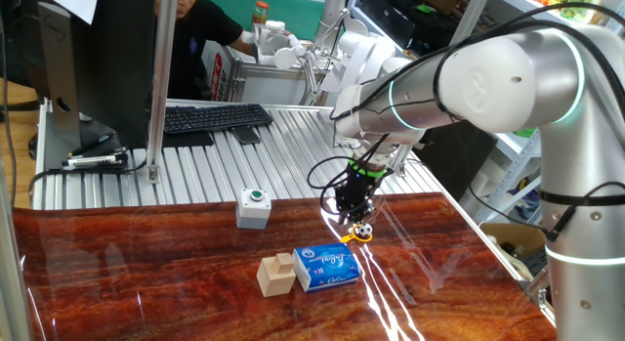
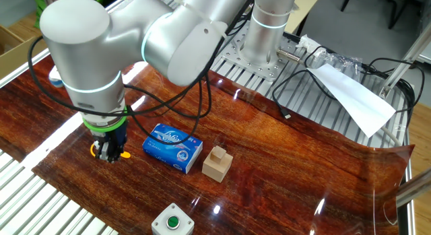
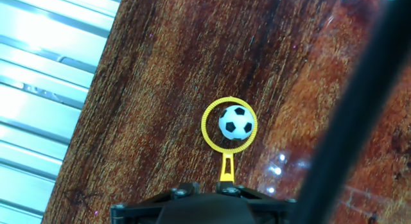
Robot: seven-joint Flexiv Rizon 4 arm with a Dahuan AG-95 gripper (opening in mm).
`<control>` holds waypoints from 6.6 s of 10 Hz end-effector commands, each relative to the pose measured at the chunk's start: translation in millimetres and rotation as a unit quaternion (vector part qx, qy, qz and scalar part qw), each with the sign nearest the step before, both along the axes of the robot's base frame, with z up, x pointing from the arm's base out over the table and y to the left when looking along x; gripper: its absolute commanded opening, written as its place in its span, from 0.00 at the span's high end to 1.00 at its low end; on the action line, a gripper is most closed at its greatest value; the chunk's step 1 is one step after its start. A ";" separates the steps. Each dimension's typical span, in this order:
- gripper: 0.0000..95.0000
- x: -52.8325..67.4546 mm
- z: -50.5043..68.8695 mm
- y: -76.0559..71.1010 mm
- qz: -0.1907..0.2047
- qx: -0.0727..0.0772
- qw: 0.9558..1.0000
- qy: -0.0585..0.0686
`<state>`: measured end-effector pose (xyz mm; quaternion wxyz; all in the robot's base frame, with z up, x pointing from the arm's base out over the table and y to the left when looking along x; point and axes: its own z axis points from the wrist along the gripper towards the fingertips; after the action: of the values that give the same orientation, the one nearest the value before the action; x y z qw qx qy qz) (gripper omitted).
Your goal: Remove the bubble ring from the ball
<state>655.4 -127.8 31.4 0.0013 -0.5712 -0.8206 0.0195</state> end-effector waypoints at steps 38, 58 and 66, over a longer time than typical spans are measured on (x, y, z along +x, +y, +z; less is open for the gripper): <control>1.00 1.5 -26.1 -6.7 0.041 0.033 0.998 0.027; 0.40 1.6 -25.7 -6.3 0.026 0.052 0.998 0.031; 0.40 5.8 -17.5 1.4 0.025 0.052 0.998 0.030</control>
<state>661.7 -125.8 12.9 0.0551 -0.5484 -0.8344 -0.0069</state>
